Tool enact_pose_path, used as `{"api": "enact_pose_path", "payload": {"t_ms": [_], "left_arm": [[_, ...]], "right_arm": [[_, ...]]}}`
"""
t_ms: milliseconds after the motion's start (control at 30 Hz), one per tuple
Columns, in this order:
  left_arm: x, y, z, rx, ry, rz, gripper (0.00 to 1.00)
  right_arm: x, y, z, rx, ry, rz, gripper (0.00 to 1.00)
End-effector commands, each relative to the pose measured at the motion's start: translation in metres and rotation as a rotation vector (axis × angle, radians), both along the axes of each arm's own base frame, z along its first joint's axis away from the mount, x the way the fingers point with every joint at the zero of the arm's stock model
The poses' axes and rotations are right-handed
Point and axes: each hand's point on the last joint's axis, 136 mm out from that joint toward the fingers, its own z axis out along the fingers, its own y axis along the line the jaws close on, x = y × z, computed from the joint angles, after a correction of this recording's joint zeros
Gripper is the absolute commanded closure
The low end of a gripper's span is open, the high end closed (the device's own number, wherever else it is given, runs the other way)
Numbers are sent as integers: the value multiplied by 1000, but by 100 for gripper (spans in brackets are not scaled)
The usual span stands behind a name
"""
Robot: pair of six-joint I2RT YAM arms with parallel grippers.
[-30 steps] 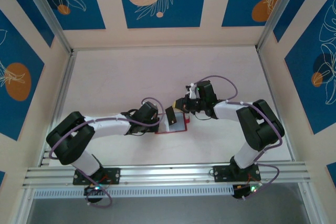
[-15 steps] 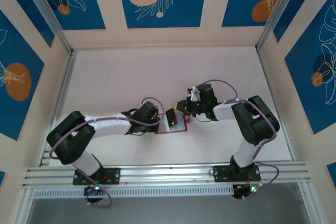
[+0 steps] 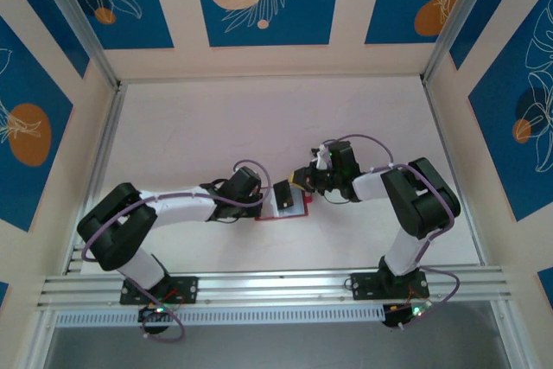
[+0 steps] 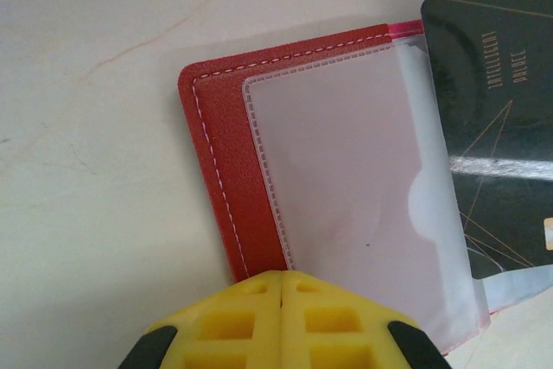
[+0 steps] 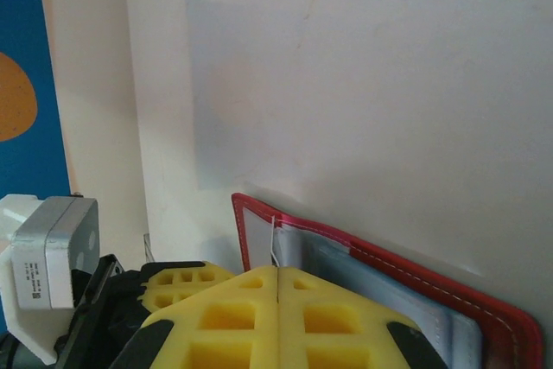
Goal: Put the credit cards into the card holder
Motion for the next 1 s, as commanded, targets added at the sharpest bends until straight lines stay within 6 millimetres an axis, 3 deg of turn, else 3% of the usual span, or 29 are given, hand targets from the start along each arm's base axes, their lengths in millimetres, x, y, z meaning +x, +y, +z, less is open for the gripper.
{"api": "enact_pose_path", "payload": {"t_ms": [0,433,733,967], "left_arm": [[-21,3,-25,59,84,-45,100],[-21,1,-28,57,91,-47,100],[-21,2,-28,61,92,-48,100],[-22,1,-29,60,92,-50,100]], "right_arm": [[-1,-7,4,3,-15,-17,100],[-3,-6,1,12,-4,-21,100],[-2,2,9,95,24,-6,100],[-1,6,4,153,61,-5,100]]}}
